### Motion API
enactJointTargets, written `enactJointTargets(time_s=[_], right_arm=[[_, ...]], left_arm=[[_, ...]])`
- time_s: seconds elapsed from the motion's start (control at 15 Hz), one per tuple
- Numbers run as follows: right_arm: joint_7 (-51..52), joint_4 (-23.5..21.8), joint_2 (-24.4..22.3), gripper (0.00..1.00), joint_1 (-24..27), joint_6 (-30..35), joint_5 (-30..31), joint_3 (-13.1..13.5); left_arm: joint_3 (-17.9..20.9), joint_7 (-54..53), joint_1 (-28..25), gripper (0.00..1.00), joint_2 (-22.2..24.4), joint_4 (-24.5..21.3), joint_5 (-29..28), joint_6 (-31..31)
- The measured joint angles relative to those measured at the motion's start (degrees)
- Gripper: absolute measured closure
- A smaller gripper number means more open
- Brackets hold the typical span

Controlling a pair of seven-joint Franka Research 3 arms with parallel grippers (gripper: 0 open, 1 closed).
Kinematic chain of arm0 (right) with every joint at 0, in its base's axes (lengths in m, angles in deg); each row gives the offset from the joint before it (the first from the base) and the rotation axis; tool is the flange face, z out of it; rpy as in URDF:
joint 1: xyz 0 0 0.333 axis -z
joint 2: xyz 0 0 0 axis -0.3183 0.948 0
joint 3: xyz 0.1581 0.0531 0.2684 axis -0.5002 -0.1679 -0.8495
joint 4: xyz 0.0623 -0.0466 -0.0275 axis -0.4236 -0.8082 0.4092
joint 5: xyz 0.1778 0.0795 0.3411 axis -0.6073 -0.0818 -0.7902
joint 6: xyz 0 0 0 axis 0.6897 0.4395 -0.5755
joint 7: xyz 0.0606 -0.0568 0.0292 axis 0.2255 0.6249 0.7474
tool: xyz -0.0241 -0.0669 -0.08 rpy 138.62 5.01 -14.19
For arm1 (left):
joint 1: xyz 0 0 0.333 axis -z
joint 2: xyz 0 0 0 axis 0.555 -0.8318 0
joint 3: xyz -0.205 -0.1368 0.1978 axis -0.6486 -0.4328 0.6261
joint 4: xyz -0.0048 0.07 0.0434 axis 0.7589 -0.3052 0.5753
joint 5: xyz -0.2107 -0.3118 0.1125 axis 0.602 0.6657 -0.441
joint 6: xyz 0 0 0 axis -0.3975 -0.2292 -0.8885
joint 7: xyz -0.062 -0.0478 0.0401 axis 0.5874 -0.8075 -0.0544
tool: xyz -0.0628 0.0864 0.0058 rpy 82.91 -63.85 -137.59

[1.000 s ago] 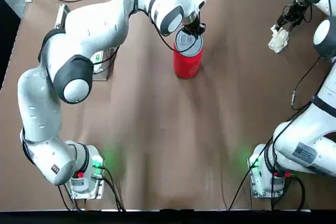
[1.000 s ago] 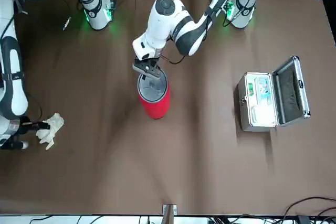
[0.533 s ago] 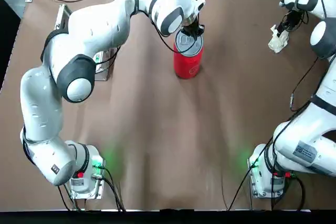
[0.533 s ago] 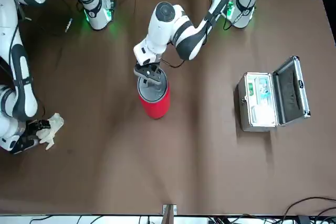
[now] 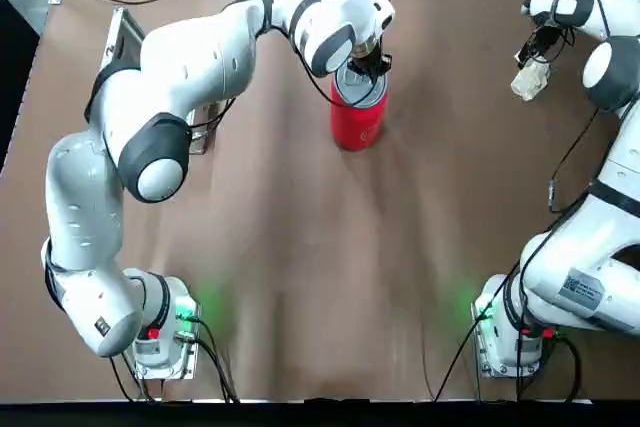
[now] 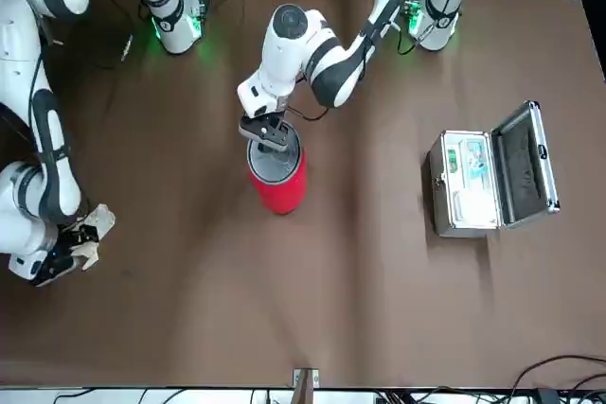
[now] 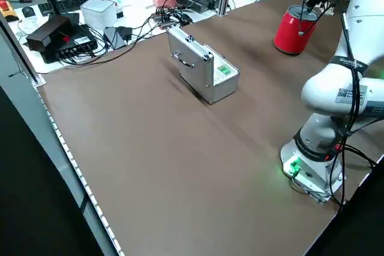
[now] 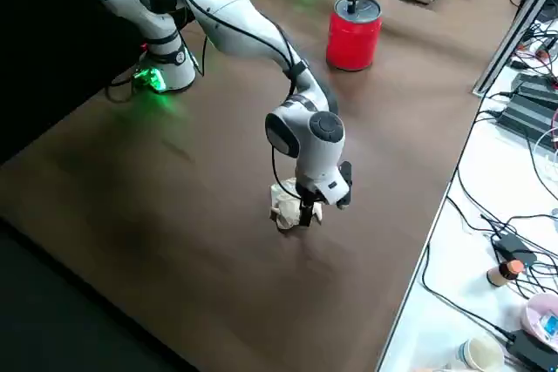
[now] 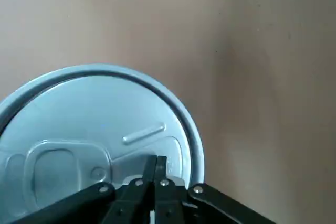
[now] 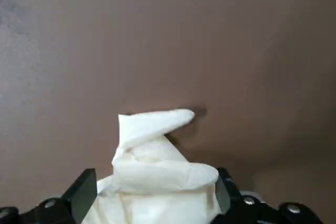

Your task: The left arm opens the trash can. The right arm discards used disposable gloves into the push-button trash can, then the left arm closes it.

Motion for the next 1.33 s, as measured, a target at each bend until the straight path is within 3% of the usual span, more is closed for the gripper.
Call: enactJointTargets(time_s=[0.73,1.07,1.33], right_arm=[[0.6,0.2,0.2,0.00,0.0,4.0,0.0,0.3],[2.2,0.2,0.5,0.00,0.4,4.8,0.5,0.9],[2.2,0.1,0.7,0.02,0.4,5.0,2.2,0.9]], left_arm=[[0.2,0.0,0.2,0.99,-0.4,0.8,0.0,0.2],[0.3,0.0,0.1,0.99,0.2,2.3,0.0,2.7],[0.3,0.2,-0.5,0.99,3.8,3.2,1.2,7.9]])
